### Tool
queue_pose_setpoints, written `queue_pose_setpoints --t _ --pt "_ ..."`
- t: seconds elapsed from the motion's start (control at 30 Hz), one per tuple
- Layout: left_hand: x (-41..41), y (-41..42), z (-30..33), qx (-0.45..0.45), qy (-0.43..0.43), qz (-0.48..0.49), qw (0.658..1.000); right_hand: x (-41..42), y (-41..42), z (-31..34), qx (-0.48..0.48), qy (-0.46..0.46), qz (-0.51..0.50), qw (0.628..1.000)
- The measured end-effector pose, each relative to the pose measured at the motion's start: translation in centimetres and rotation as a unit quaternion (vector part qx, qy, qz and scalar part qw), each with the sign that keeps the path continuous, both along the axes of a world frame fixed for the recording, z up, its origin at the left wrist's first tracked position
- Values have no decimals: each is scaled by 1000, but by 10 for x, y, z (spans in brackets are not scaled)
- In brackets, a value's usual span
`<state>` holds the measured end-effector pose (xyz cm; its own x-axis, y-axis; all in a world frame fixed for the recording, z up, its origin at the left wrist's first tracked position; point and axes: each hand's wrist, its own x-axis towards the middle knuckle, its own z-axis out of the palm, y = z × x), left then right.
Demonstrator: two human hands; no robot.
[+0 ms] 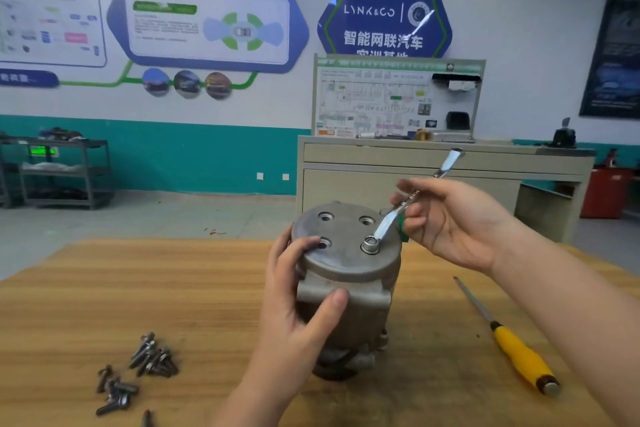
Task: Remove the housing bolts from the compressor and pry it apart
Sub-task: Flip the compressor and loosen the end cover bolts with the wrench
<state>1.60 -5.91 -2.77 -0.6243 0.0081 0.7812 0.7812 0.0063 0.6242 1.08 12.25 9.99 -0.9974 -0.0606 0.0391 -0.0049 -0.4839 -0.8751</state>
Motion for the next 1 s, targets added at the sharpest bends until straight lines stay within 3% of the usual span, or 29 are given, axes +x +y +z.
queue_pose_setpoints --t 0.2,0.4,0.63,0.83,0.93,1.0 --pt "-2 2 -9 23 11 46 999 9 -15 -7 -138 111 -90 980" --pt "-10 0 -17 47 -52 77 995 28 -28 -21 9 259 -208 943" --pt "-18 0 -28 -23 -140 72 987 39 -29 -30 108 373 -280 878" --pt "-24 2 -32 -16 -111 55 992 41 -24 -37 185 378 -326 846" --pt "-24 2 -31 7 -95 30 995 41 -19 -36 282 372 -349 812" --pt "-24 2 -31 13 -95 27 995 39 -19 -36 298 350 -309 833"
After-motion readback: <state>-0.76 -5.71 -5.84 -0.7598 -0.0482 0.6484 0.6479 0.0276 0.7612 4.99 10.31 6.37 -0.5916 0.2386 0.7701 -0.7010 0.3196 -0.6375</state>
